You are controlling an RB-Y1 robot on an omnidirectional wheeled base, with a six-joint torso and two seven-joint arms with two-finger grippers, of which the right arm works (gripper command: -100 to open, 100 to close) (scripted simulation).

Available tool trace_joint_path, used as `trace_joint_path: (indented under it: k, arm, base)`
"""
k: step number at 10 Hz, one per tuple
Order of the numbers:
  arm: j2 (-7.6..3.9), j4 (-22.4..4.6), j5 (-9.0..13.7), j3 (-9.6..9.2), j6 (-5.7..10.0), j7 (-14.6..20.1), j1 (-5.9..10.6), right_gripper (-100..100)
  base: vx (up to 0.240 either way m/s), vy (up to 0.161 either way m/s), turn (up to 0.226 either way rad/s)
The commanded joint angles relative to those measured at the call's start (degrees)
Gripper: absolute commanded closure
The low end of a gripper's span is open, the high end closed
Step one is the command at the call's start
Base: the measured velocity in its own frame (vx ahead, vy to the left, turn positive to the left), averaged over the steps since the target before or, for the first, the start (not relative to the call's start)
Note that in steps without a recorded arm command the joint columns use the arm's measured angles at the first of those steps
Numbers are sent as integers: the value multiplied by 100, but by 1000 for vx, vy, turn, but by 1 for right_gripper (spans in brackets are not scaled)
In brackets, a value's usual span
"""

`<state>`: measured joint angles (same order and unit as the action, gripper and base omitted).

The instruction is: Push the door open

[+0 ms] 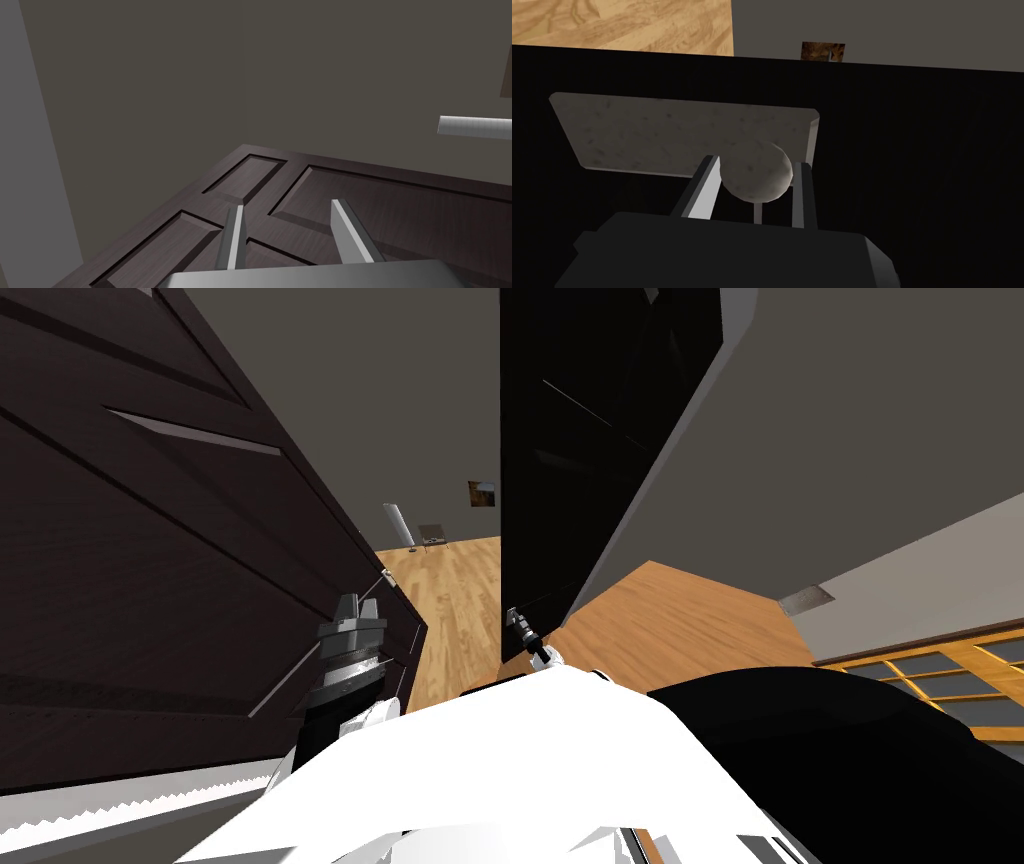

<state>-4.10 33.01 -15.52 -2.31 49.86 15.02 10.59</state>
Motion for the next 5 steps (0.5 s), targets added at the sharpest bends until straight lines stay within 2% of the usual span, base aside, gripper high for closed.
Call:
trace_joint_path:
  k: [1, 4, 5]
  arm:
    - [0, -4, 0, -1, 1, 2, -10, 100]
    - [0, -4, 0, -1, 1, 2, -10, 100]
    - [-31, -14, 47, 65, -24, -42, -12, 100]
  base:
    - [-15, -7, 3]
    - [-5, -1, -2]
    - [81, 43, -31]
